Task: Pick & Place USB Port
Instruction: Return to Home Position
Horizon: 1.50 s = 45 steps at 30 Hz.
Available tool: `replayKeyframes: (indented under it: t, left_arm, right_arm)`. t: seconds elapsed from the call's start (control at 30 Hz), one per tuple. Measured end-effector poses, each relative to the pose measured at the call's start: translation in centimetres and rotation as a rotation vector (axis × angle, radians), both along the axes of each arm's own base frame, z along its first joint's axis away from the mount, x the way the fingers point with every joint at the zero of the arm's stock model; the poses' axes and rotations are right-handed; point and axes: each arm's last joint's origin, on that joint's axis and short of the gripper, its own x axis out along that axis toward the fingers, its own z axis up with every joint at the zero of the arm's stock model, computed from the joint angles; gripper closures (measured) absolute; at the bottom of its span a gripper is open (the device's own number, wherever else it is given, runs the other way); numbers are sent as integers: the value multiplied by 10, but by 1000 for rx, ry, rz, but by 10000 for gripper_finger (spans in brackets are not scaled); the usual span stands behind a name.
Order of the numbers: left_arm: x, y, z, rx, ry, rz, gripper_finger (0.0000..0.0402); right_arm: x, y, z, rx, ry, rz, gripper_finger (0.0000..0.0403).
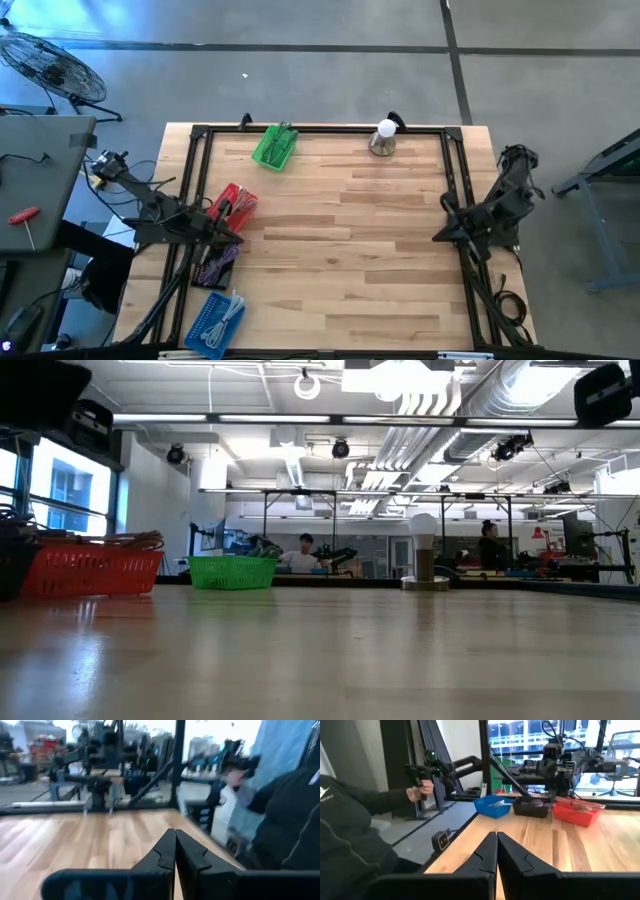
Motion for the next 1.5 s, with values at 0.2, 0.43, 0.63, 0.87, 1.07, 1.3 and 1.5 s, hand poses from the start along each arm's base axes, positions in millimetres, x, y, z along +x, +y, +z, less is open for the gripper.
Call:
replayKeyframes:
  t: [0.2,0.43,0.63,0.87,1.07,1.3,1.5]
  left_arm:
    - [0,-1,0,2,-5,-14,401]
    - [1,-1,-2,14,14,-11,401]
    - [1,-1,-3,16,19,-10,401]
    - [1,0,-3,16,21,7,401]
    - [1,0,-3,28,10,21,401]
    - [1,1,0,75,-30,45,401]
    - [1,2,3,97,-68,58,401]
  right_arm:
    - [6,7,-24,-20,19,-21,403]
    - [13,15,-49,-37,-5,-12,403]
    - [14,17,-55,-77,-8,-12,403]
    - [18,12,-55,-132,-25,-47,403]
    - [24,5,-56,-147,-22,-59,403]
    - [31,-6,-57,-186,-22,-105,403]
    - [36,-16,-58,-174,-10,-107,403]
